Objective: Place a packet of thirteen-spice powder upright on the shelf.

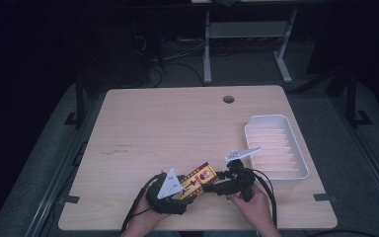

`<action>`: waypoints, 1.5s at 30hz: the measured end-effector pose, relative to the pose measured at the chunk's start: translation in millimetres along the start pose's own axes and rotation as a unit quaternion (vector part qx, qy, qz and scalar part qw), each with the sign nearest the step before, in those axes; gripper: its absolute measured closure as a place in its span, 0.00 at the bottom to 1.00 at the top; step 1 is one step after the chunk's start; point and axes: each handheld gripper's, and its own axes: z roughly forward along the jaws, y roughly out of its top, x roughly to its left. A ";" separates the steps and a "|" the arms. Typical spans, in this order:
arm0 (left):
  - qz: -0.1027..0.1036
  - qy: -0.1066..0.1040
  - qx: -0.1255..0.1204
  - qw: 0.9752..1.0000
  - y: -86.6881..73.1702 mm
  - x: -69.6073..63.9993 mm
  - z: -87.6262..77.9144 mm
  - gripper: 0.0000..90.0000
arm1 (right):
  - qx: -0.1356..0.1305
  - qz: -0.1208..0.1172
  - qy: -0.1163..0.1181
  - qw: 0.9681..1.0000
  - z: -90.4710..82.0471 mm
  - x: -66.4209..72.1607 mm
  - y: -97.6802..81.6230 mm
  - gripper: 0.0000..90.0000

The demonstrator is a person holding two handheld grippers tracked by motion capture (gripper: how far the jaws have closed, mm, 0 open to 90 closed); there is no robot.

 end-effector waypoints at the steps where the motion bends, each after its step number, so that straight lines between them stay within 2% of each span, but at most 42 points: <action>1: 0.001 0.001 0.000 1.000 0.4 -0.3 0.2 0.36 | -0.004 0.005 0.001 1.000 -1.7 0.2 0.4 0.39; 4: 0.008 0.007 0.007 1.000 0.2 -1.4 1.7 0.36 | -0.009 0.016 0.004 1.000 -3.2 0.8 0.5 0.44; 7: 0.013 0.013 0.013 1.000 0.0 -3.0 2.7 0.36 | -0.028 0.030 0.011 0.999 -6.3 2.4 0.5 0.54; 11: 0.015 0.016 0.018 1.000 -0.2 -3.5 4.6 0.36 | -0.037 0.029 0.012 0.999 -8.9 5.6 1.2 0.59; 12: 0.015 0.017 0.020 1.000 -0.4 -3.8 5.4 0.36 | -0.045 0.027 0.020 0.998 -10.5 7.3 1.7 0.66; 13: 0.015 0.016 0.020 1.000 -0.7 -4.2 6.8 0.36 | -0.049 0.028 0.028 0.998 -11.5 7.9 2.1 0.67; 16: 0.021 0.018 0.021 0.999 -0.2 -5.0 8.3 0.35 | -0.046 0.014 0.019 0.999 -12.2 13.0 4.3 0.69; 20: 0.023 0.014 0.022 0.999 0.1 -5.3 9.0 0.33 | -0.039 0.003 0.020 0.999 -12.5 15.9 5.9 0.71; 25: 0.022 -0.004 0.017 1.000 0.2 -4.0 8.6 0.32 | -0.023 -0.020 0.023 0.999 -13.3 20.9 9.6 0.74; 29: 0.022 -0.007 0.011 1.000 0.1 -4.0 7.4 0.31 | -0.016 -0.043 0.019 0.999 -15.4 26.3 13.0 0.75; 33: 0.020 -0.023 0.007 1.000 0.0 -2.4 5.0 0.32 | -0.011 -0.055 0.021 0.998 -16.9 27.2 14.4 0.75; 34: 0.020 -0.026 0.005 0.999 0.0 -1.6 4.1 0.33 | -0.003 -0.074 0.014 0.997 -18.6 28.9 15.4 0.75; 36: 0.016 -0.034 0.003 0.999 -0.2 0.8 2.0 0.33 | 0.006 -0.090 0.008 0.996 -20.3 29.9 16.1 0.75; 37: 0.015 -0.044 -0.001 0.999 0.7 4.2 -1.1 0.33 | 0.007 -0.094 0.010 0.995 -21.8 29.6 16.2 0.75; 38: 0.015 -0.044 -0.001 0.999 0.7 4.2 -1.1 0.34 | 0.007 -0.094 0.010 0.995 -21.8 29.6 16.2 0.75; 41: 0.015 -0.067 -0.006 0.998 6.1 10.1 -5.7 0.36 | 0.020 -0.122 0.017 0.992 -25.4 30.3 18.7 0.75; 42: 0.019 -0.076 -0.006 0.997 8.7 12.2 -7.0 0.36 | 0.020 -0.122 0.017 0.992 -25.4 30.3 18.7 0.75; 45: 0.029 -0.107 0.001 0.994 17.2 19.8 -9.4 0.38 | 0.029 -0.150 0.016 0.988 -26.5 32.3 20.1 0.75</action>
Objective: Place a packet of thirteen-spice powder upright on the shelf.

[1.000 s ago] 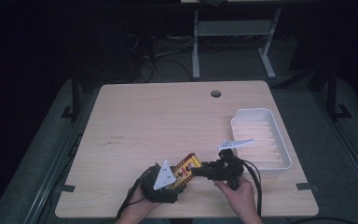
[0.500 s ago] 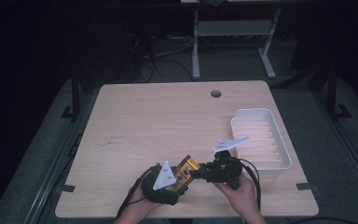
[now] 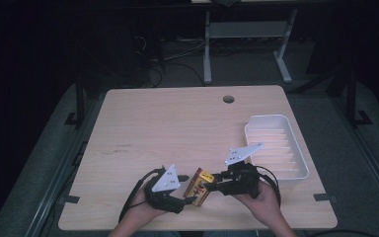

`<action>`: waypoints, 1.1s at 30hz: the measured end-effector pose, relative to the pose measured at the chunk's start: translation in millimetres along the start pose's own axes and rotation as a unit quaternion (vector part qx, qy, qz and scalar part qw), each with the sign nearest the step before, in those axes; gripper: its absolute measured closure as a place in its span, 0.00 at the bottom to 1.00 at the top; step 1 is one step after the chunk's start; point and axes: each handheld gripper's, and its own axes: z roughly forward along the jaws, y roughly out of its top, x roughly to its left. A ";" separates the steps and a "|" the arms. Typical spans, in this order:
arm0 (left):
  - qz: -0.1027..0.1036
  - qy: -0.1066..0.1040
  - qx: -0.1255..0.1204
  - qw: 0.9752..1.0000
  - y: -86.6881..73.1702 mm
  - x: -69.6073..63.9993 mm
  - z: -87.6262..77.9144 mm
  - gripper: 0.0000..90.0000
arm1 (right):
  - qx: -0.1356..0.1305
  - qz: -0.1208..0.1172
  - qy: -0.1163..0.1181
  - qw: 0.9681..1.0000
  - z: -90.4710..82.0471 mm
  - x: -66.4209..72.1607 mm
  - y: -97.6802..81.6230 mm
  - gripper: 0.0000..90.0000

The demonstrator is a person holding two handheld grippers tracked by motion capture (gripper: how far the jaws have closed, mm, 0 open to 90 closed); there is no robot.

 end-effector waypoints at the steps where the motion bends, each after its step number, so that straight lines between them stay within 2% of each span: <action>1: 0.000 0.000 0.000 1.000 0.0 0.0 0.0 0.39 | 0.000 0.000 0.000 1.000 0.0 0.0 0.0 0.75; 2: 0.007 -0.030 0.006 0.999 6.8 7.1 -2.8 0.41 | 0.008 -0.018 0.006 1.000 -0.5 0.0 2.1 0.75; 5: 0.009 -0.056 0.008 0.998 11.9 13.9 -4.6 0.43 | 0.012 -0.032 0.012 0.999 -1.5 -0.2 4.2 0.75; 8: 0.009 -0.085 0.018 0.996 18.2 21.9 -4.3 0.46 | 0.013 -0.046 0.016 0.999 -4.0 -0.2 7.3 0.75; 12: 0.012 -0.123 0.036 0.992 27.2 34.4 -2.0 0.50 | 0.016 -0.064 0.032 0.997 -7.3 -1.7 10.8 0.75; 17: 0.022 -0.157 0.057 0.986 39.4 41.4 4.2 0.55 | 0.025 -0.076 0.033 0.996 -6.2 -1.6 11.5 0.75; 20: 0.037 -0.169 0.068 0.982 44.5 40.9 9.6 0.58 | 0.026 -0.082 0.035 0.996 -5.6 -1.5 11.5 0.75; 24: 0.047 -0.189 0.078 0.978 47.1 39.7 16.9 0.67 | 0.023 -0.087 0.038 0.995 -6.8 0.2 12.0 0.75; 33: 0.059 -0.208 0.085 0.973 47.5 39.5 20.0 0.72 | 0.028 -0.096 0.043 0.994 -7.8 0.6 10.5 0.75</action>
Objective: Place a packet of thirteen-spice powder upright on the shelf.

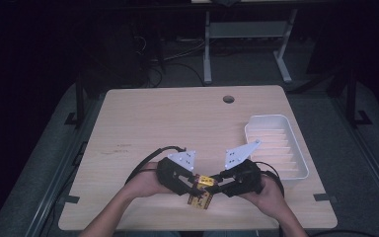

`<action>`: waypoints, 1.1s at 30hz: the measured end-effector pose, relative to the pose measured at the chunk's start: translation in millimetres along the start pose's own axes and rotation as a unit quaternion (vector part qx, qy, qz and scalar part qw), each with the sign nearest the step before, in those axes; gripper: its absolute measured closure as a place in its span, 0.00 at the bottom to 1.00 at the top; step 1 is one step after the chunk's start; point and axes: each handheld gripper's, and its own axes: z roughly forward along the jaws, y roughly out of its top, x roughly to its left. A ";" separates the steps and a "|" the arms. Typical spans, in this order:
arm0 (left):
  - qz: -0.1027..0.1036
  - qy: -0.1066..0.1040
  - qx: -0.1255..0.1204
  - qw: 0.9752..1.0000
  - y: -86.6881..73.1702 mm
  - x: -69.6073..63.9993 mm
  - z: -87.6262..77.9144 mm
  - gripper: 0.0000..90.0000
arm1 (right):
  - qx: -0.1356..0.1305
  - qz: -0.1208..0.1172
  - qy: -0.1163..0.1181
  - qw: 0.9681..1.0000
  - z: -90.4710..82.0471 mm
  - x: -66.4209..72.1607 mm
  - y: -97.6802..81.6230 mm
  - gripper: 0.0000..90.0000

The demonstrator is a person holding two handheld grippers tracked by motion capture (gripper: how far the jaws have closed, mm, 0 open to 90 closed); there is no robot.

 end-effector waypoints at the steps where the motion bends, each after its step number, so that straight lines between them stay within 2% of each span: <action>1: 0.001 -0.002 -0.001 1.000 -0.1 0.0 -0.3 0.73 | 0.000 -0.001 0.000 1.000 -0.2 0.2 -0.2 0.75; 4: 0.004 -0.005 -0.003 1.000 0.1 -0.7 -1.2 0.75 | -0.003 -0.004 0.000 1.000 -1.2 0.8 -0.5 0.74; 10: 0.011 0.008 0.001 1.000 0.5 -2.4 -1.5 0.75 | -0.002 -0.003 -0.002 1.000 -1.1 0.3 -1.7 0.72; 14: 0.003 0.015 -0.008 1.000 -1.6 -1.7 -8.0 0.75 | -0.002 0.010 -0.007 1.000 -2.9 -1.7 -5.3 0.65; 20: -0.004 0.037 -0.007 0.999 -4.7 -0.1 -19.7 0.75 | -0.004 0.017 -0.024 1.000 -8.4 -2.5 -11.7 0.59; 24: -0.012 0.050 -0.015 0.999 -6.7 2.1 -26.9 0.75 | 0.003 0.015 -0.029 0.999 -9.1 -1.2 -14.9 0.53; 33: -0.027 0.083 -0.020 0.996 -4.7 11.7 -37.8 0.75 | 0.041 -0.005 -0.043 0.998 -4.0 7.4 -26.7 0.43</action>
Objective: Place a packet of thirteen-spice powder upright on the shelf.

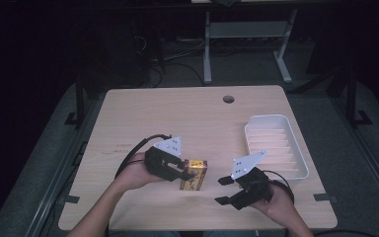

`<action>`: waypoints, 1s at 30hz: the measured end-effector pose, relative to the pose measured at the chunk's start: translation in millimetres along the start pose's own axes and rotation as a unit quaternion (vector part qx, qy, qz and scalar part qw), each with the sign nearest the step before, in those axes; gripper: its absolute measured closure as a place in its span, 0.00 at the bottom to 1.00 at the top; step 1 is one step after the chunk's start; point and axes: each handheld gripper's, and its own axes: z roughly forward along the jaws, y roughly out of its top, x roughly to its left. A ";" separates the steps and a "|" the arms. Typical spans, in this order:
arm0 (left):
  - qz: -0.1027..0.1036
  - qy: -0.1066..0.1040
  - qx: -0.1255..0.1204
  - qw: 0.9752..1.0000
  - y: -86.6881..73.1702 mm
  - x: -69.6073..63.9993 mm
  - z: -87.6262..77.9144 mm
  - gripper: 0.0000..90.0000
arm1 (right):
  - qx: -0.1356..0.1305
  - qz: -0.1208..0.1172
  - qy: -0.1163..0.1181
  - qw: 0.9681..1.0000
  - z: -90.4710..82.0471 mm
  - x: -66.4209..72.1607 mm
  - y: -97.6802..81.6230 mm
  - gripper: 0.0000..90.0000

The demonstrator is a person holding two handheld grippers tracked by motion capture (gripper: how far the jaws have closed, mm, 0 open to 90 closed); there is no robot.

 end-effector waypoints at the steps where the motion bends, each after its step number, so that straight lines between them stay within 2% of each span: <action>1: -0.002 0.003 -0.001 1.000 1.2 1.6 -1.0 0.75 | 0.002 -0.006 0.000 1.000 0.8 1.4 -1.4 0.43; 8: -0.016 0.032 -0.016 0.999 13.5 13.5 -2.7 0.75 | 0.024 -0.033 0.007 0.999 10.7 10.9 -6.5 0.37; 11: -0.021 0.038 -0.025 0.999 21.9 19.6 -1.8 0.75 | 0.031 -0.041 0.017 0.999 16.8 14.1 -7.9 0.35; 17: -0.030 0.052 -0.048 0.997 43.7 26.8 5.2 0.75 | 0.050 -0.060 0.018 0.997 27.7 19.7 -9.5 0.33; 25: -0.025 0.052 -0.069 0.996 74.7 31.0 24.2 0.75 | 0.072 -0.083 0.020 0.994 35.6 26.2 -9.0 0.30; 30: -0.019 0.042 -0.078 0.996 93.4 31.1 41.2 0.75 | 0.076 -0.088 0.022 0.993 36.9 27.3 -8.4 0.29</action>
